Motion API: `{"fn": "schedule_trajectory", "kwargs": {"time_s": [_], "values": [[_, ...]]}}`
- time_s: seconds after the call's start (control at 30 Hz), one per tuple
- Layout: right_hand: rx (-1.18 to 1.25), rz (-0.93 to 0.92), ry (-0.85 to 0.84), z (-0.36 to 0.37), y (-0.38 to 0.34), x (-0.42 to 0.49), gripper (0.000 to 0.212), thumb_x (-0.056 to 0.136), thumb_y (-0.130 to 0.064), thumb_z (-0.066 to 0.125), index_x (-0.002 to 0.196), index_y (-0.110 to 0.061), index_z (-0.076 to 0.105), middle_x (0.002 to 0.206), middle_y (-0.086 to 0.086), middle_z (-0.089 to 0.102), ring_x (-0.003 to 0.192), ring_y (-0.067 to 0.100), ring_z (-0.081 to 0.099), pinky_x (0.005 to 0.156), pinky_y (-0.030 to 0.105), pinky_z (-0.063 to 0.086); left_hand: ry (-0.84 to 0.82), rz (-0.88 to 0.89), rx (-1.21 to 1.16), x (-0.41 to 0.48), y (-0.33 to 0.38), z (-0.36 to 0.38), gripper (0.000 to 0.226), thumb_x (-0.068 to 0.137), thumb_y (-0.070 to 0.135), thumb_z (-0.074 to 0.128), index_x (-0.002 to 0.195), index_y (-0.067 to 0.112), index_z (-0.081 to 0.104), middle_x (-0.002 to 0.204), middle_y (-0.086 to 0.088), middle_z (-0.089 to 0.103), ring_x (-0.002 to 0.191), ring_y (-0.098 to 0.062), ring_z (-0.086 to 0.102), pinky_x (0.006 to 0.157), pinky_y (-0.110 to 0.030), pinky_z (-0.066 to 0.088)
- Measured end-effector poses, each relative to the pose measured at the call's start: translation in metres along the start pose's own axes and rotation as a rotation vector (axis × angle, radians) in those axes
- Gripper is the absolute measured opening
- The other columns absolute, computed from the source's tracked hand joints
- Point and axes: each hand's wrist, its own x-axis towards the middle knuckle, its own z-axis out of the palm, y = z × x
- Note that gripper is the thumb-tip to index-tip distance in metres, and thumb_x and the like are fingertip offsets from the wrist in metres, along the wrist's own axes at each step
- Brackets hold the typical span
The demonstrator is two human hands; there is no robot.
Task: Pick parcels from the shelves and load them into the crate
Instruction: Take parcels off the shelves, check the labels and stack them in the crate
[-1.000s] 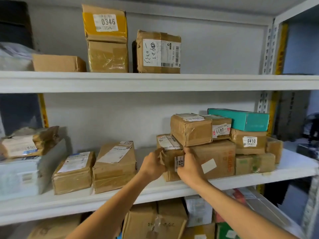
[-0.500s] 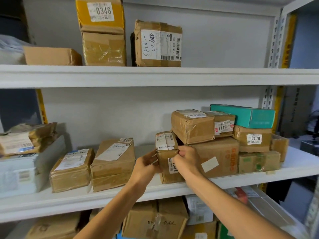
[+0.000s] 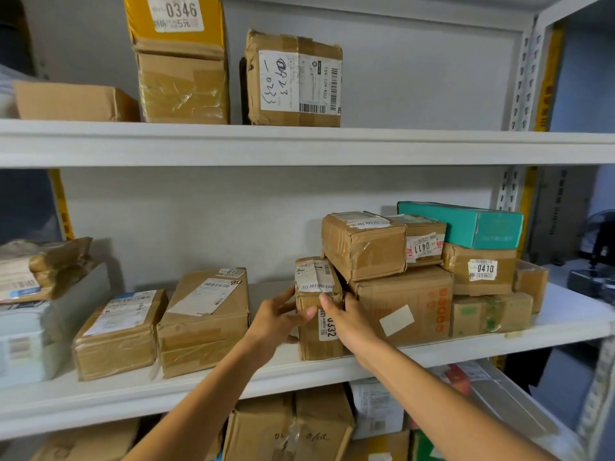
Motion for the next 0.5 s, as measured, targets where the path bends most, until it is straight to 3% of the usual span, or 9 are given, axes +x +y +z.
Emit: {"fn": "schedule_trajectory", "kwargs": {"time_s": [0.03,0.1,0.2,0.27,0.37,0.43,0.5], "values": [[0.022,-0.001,-0.010,-0.001,0.002,0.002,0.060,0.097,-0.047,0.047,0.148,-0.019,0.031,0.135,0.005,0.055,0.117,0.019,0.056,0.094,0.035,0.050,-0.011,0.017,-0.019,0.001,-0.002,0.001,0.076,0.077,0.022,0.074,0.146,0.017,0.042,0.129,-0.012,0.062,0.113,-0.028,0.063,0.092,-0.058,0.051],[0.099,0.004,-0.036,-0.004,0.006,0.004,0.059,0.095,-0.044,0.053,0.147,-0.026,0.031,0.134,0.002,0.056,0.116,0.020,0.058,0.098,0.040,0.050,-0.021,0.056,-0.047,0.000,-0.005,0.001,0.061,0.084,0.015,0.070,0.141,0.015,0.049,0.123,-0.010,0.066,0.105,-0.024,0.068,0.087,-0.054,0.055],[0.200,0.008,-0.069,-0.009,0.015,0.003,0.036,0.091,-0.036,0.064,0.120,-0.039,0.043,0.110,-0.009,0.062,0.098,0.013,0.064,0.088,0.041,0.056,-0.050,0.101,-0.106,-0.007,-0.013,-0.005,0.060,0.078,0.013,0.072,0.136,0.019,0.054,0.123,-0.004,0.067,0.103,-0.019,0.069,0.076,-0.040,0.060],[0.218,0.019,-0.095,-0.013,0.019,0.000,0.029,0.087,-0.034,0.070,0.105,-0.036,0.048,0.106,-0.006,0.066,0.094,0.014,0.067,0.081,0.041,0.059,-0.069,0.119,-0.108,-0.016,-0.016,-0.010,0.064,0.074,0.016,0.075,0.135,0.020,0.055,0.123,0.002,0.068,0.106,-0.017,0.068,0.074,-0.033,0.059],[0.210,0.046,-0.189,-0.022,0.015,-0.004,0.047,0.082,-0.033,0.075,0.122,-0.030,0.050,0.116,0.002,0.067,0.096,0.017,0.069,0.071,0.037,0.061,-0.046,0.119,-0.075,-0.025,-0.017,-0.013,0.072,0.071,0.018,0.078,0.139,0.019,0.052,0.126,0.004,0.066,0.108,-0.015,0.067,0.075,-0.030,0.058],[0.232,0.080,-0.259,-0.027,0.009,-0.003,0.061,0.083,-0.024,0.075,0.136,-0.027,0.045,0.121,0.003,0.065,0.106,0.022,0.065,0.081,0.046,0.059,-0.015,0.070,-0.064,-0.025,-0.013,-0.014,0.082,0.072,0.011,0.078,0.146,0.017,0.041,0.134,-0.004,0.060,0.112,-0.019,0.064,0.075,-0.033,0.059],[0.281,0.108,-0.310,-0.029,0.002,-0.001,0.075,0.082,-0.014,0.075,0.146,-0.023,0.038,0.132,0.007,0.059,0.119,0.028,0.057,0.091,0.056,0.052,-0.033,-0.001,-0.064,-0.022,-0.006,-0.016,0.093,0.076,0.002,0.075,0.153,0.019,0.025,0.145,-0.013,0.047,0.123,-0.030,0.056,0.088,-0.045,0.056]]}}
